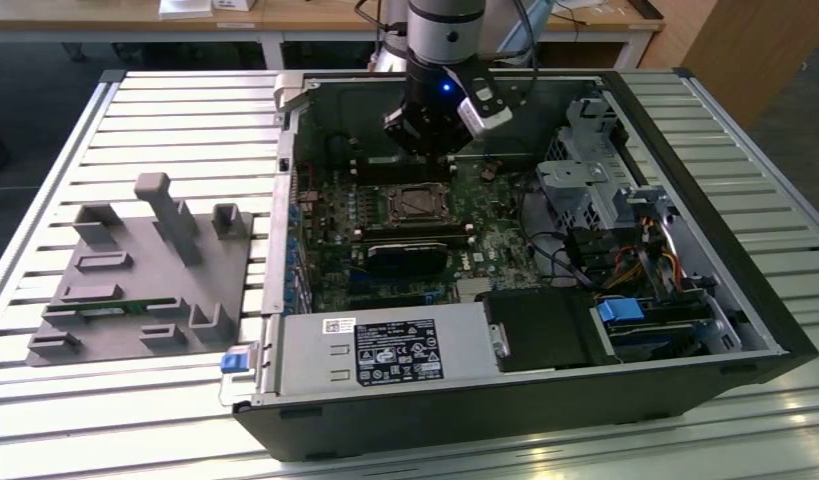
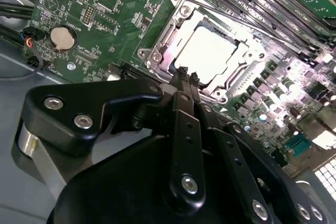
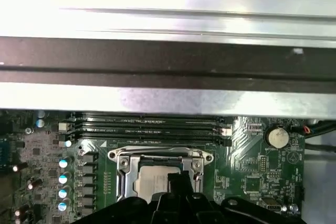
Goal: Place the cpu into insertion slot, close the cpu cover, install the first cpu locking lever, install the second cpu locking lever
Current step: 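Install the second cpu locking lever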
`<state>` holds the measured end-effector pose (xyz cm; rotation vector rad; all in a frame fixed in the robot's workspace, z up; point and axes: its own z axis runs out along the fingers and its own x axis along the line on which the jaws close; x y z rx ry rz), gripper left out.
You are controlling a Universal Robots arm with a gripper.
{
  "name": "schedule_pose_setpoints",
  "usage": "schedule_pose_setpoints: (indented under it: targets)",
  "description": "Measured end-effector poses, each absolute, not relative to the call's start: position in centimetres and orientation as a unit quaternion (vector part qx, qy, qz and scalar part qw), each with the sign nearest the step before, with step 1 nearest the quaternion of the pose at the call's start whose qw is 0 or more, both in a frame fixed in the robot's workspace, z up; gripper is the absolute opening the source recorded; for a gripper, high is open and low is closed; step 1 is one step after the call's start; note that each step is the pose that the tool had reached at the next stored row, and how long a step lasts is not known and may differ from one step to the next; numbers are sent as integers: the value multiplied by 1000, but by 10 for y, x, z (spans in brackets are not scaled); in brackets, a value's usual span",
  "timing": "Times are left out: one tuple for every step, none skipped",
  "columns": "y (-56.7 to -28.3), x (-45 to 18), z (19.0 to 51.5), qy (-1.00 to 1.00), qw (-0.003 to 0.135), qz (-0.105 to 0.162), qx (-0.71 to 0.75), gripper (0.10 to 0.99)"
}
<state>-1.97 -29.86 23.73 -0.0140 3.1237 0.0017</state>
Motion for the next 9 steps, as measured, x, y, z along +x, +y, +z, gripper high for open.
schedule_pose_setpoints:
  targets:
    - [-299,-20,237,1000,9,0,-4,118]
    - [-300,-20,237,1000,9,0,-4,118]
    - [-301,-20,237,1000,9,0,-4,118]
    - [-303,-20,237,1000,9,0,-4,118]
    - [-305,-20,237,1000,9,0,-4,118]
    - [-307,-20,237,1000,9,0,-4,118]
    - [-310,-20,237,1000,9,0,-4,118]
    - [-312,-20,237,1000,9,0,-4,118]
    - [-315,-20,237,1000,9,0,-4,118]
